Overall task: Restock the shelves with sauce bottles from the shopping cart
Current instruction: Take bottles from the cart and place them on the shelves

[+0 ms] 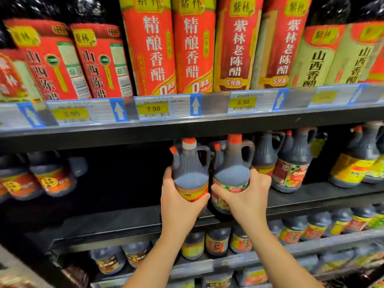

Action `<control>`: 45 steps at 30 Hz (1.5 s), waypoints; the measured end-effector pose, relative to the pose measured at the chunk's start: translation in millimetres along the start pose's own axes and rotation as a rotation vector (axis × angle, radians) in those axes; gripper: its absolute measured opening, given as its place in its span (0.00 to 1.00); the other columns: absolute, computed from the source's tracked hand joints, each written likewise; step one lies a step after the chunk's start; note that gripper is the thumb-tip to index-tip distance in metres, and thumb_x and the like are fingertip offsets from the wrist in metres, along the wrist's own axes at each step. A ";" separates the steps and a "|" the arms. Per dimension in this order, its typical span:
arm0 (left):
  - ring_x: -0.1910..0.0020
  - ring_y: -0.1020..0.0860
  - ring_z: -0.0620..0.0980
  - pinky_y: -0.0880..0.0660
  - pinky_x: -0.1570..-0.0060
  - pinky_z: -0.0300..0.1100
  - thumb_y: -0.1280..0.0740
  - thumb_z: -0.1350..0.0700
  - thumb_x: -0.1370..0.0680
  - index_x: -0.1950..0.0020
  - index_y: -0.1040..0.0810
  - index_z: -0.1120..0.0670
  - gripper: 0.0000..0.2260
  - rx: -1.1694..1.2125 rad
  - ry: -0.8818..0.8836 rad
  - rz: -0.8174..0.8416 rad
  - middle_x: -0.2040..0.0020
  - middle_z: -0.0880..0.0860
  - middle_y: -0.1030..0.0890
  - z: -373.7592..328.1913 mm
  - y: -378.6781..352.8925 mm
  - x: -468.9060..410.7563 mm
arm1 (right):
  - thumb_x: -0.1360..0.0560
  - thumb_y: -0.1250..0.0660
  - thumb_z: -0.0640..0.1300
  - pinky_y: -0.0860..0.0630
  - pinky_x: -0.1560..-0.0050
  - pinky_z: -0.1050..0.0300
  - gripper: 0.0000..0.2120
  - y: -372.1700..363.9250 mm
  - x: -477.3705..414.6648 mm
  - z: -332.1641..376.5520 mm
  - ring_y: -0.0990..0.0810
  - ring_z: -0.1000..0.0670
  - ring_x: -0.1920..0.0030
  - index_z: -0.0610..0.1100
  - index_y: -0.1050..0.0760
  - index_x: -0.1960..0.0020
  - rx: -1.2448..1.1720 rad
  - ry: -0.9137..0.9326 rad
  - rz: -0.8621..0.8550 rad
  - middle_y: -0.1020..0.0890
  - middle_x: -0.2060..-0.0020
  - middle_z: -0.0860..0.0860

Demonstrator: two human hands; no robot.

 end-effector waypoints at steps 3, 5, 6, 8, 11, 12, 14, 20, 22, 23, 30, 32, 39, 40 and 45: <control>0.40 0.23 0.40 0.23 0.44 0.37 0.18 0.43 0.42 0.26 0.41 0.41 0.50 -0.010 -0.007 -0.005 0.36 0.44 0.25 0.5 -3.6 -7.6 | 0.46 0.19 0.62 0.30 0.54 0.60 0.39 -4.5 -4.1 -1.9 0.35 0.60 0.54 0.47 0.30 0.43 0.034 0.002 -0.025 0.34 0.52 0.53; 0.40 0.23 0.41 0.23 0.43 0.39 0.18 0.43 0.43 0.26 0.40 0.42 0.50 -0.033 -0.012 0.002 0.35 0.45 0.25 0.5 -6.8 -11.8 | 0.45 0.22 0.66 0.29 0.60 0.56 0.40 -8.0 -5.0 -3.9 0.31 0.57 0.53 0.50 0.33 0.41 0.072 -0.016 -0.027 0.35 0.51 0.55; 0.39 0.23 0.41 0.24 0.43 0.37 0.18 0.43 0.43 0.26 0.41 0.42 0.51 -0.046 -0.010 0.009 0.34 0.46 0.26 0.5 -8.4 -13.1 | 0.45 0.24 0.68 0.29 0.62 0.54 0.41 -9.4 -5.0 -4.8 0.28 0.54 0.51 0.50 0.35 0.41 0.103 -0.029 -0.024 0.36 0.51 0.56; 0.39 0.24 0.41 0.24 0.44 0.35 0.19 0.41 0.43 0.25 0.42 0.43 0.52 -0.071 -0.010 0.022 0.33 0.47 0.27 0.8 -10.5 -15.9 | 0.44 0.24 0.69 0.27 0.63 0.52 0.43 -10.1 -5.2 -3.5 0.25 0.49 0.48 0.48 0.35 0.39 0.178 -0.019 -0.041 0.37 0.51 0.57; 0.37 0.24 0.47 0.23 0.40 0.47 0.17 0.44 0.42 0.23 0.44 0.45 0.53 -0.126 -0.019 0.048 0.31 0.50 0.29 2.9 -14.7 -19.3 | 0.43 0.26 0.70 0.26 0.63 0.50 0.43 -11.1 -5.9 0.8 0.26 0.44 0.46 0.43 0.33 0.40 0.273 0.034 -0.070 0.37 0.52 0.55; 0.36 0.25 0.49 0.23 0.40 0.49 0.17 0.45 0.41 0.23 0.45 0.46 0.54 -0.151 -0.020 0.053 0.30 0.51 0.30 3.5 -16.1 -20.5 | 0.42 0.27 0.70 0.28 0.64 0.51 0.43 -12.7 -6.8 0.0 0.25 0.44 0.46 0.43 0.33 0.39 0.287 0.031 -0.060 0.37 0.52 0.55; 0.35 0.25 0.51 0.24 0.40 0.46 0.17 0.46 0.40 0.23 0.46 0.46 0.54 -0.183 -0.024 0.059 0.29 0.53 0.32 4.4 -18.3 -22.6 | 0.40 0.27 0.69 0.30 0.65 0.53 0.45 -16.8 -9.3 -3.0 0.24 0.43 0.45 0.45 0.36 0.33 0.290 0.013 -0.027 0.36 0.50 0.54; 0.38 0.24 0.53 0.23 0.42 0.46 0.18 0.46 0.39 0.23 0.48 0.46 0.53 -0.224 -0.022 0.072 0.27 0.55 0.34 5.3 -23.5 -26.0 | 0.40 0.24 0.67 0.24 0.57 0.46 0.51 -22.5 -15.9 -5.1 0.25 0.42 0.41 0.46 0.40 0.26 0.285 -0.017 -0.001 0.35 0.40 0.49; 0.38 0.24 0.54 0.23 0.41 0.50 0.18 0.46 0.39 0.23 0.49 0.46 0.54 -0.228 -0.015 0.073 0.27 0.55 0.34 5.8 -23.9 -26.5 | 0.40 0.25 0.67 0.24 0.56 0.46 0.52 -23.3 -16.4 -5.8 0.24 0.41 0.43 0.47 0.41 0.25 0.308 -0.029 -0.006 0.35 0.41 0.47; 0.37 0.24 0.54 0.23 0.41 0.51 0.18 0.46 0.39 0.23 0.49 0.47 0.54 -0.231 -0.010 0.075 0.27 0.55 0.34 6.3 -24.6 -27.0 | 0.39 0.25 0.67 0.25 0.57 0.47 0.52 -23.7 -16.4 -6.4 0.24 0.40 0.43 0.47 0.41 0.25 0.322 -0.036 -0.010 0.34 0.42 0.47; 0.35 0.27 0.54 0.28 0.44 0.41 0.18 0.47 0.38 0.23 0.50 0.47 0.53 -0.246 0.011 0.074 0.26 0.54 0.36 12.3 -29.7 -32.8 | 0.40 0.25 0.68 0.26 0.57 0.48 0.52 -23.5 -16.4 -4.4 0.24 0.43 0.41 0.48 0.42 0.24 0.362 -0.044 -0.033 0.32 0.40 0.48; 0.34 0.28 0.54 0.29 0.44 0.41 0.18 0.47 0.37 0.23 0.50 0.48 0.53 -0.249 0.014 0.070 0.26 0.54 0.37 13.7 -30.6 -34.5 | 0.40 0.25 0.67 0.26 0.57 0.48 0.52 -23.4 -17.4 -3.9 0.24 0.43 0.41 0.48 0.41 0.24 0.372 -0.051 -0.031 0.32 0.39 0.48; 0.33 0.28 0.55 0.27 0.40 0.46 0.18 0.50 0.37 0.23 0.48 0.51 0.52 -0.227 0.014 0.070 0.27 0.54 0.36 11.9 -32.9 -39.8 | 0.40 0.24 0.67 0.26 0.57 0.49 0.53 -24.2 -17.9 -0.1 0.24 0.42 0.41 0.47 0.42 0.23 0.410 -0.063 -0.011 0.33 0.38 0.47; 0.34 0.28 0.55 0.26 0.39 0.48 0.18 0.51 0.37 0.23 0.48 0.51 0.52 -0.221 0.017 0.072 0.27 0.55 0.36 11.2 -33.0 -39.9 | 0.40 0.25 0.67 0.25 0.57 0.48 0.54 -24.2 -17.7 1.1 0.24 0.42 0.41 0.47 0.43 0.23 0.422 -0.064 -0.006 0.33 0.39 0.47; 0.31 0.30 0.57 0.26 0.41 0.50 0.18 0.45 0.38 0.21 0.54 0.50 0.57 -0.280 0.002 0.114 0.25 0.56 0.39 6.7 -30.5 -36.5 | 0.39 0.26 0.69 0.24 0.57 0.48 0.55 -22.5 -16.8 8.2 0.25 0.43 0.41 0.45 0.46 0.22 0.504 -0.046 0.044 0.34 0.38 0.46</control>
Point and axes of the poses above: each hand's wrist, its own x-axis away from the middle knuckle, its own y-axis out of the back of the hand, z = x × y, the point moved 10 cm from there along -x, towards the middle knuckle
